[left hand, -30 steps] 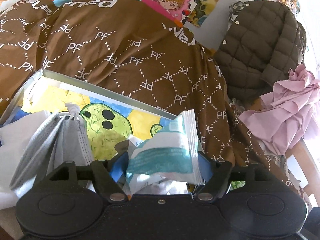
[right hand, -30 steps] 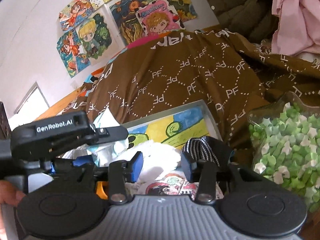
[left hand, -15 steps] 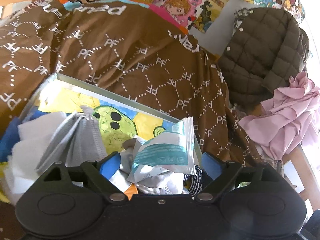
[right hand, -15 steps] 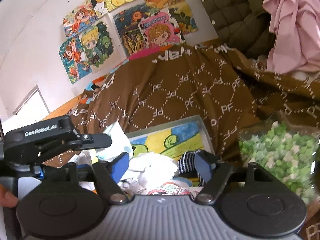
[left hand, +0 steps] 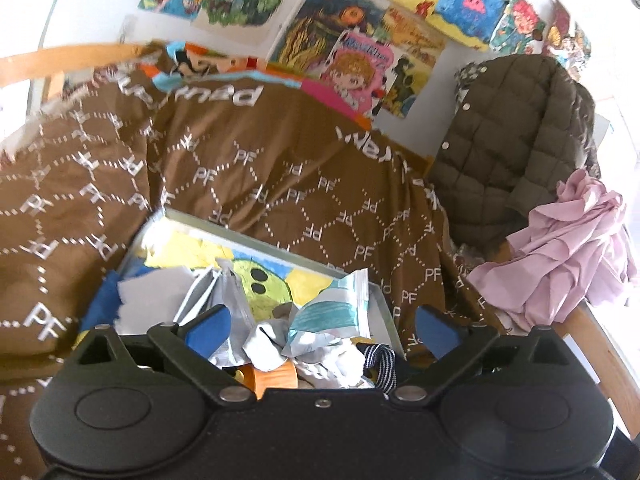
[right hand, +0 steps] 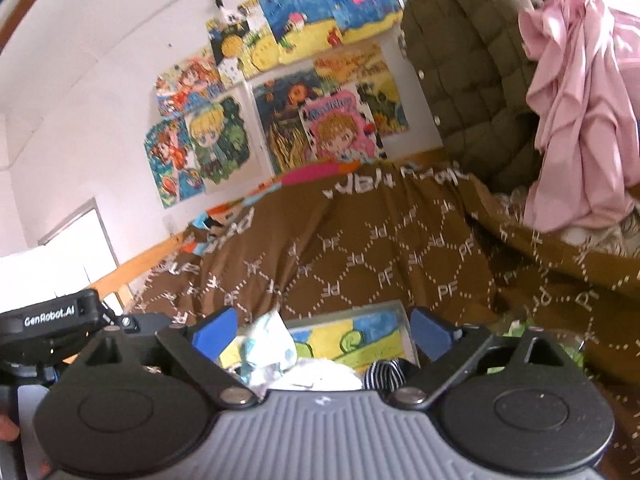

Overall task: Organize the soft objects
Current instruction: 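Open both tools inside the box to release the pack and pad, then raise both tools and pull them back from the box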

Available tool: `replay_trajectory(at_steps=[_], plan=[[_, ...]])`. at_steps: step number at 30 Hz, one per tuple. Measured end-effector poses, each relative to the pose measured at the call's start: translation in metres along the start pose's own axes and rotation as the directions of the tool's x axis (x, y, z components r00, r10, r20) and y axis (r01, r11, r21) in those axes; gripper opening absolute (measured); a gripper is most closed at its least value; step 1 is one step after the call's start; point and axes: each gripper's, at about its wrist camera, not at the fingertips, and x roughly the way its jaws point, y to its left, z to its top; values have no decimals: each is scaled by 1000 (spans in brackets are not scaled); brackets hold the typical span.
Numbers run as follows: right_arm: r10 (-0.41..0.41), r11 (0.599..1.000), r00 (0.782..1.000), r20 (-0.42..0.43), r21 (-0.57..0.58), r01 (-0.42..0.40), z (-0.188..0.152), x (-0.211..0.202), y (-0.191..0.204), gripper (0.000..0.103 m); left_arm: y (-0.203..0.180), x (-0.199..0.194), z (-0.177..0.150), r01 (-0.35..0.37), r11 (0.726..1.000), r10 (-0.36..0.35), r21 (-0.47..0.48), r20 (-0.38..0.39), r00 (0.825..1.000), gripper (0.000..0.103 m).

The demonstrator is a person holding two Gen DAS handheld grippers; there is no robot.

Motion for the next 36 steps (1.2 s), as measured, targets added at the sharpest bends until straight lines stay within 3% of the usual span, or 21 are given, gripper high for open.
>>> replay_trajectory(at_steps=[16, 36], plan=[[4, 999, 997, 73, -39, -1, 6, -66, 19, 103, -33, -93, -31, -41, 990, 17, 138, 171, 985, 102], [-4, 997, 995, 102, -80, 12, -11, -123, 35, 103, -25, -159, -71, -114, 988, 81, 108, 272, 959, 102]])
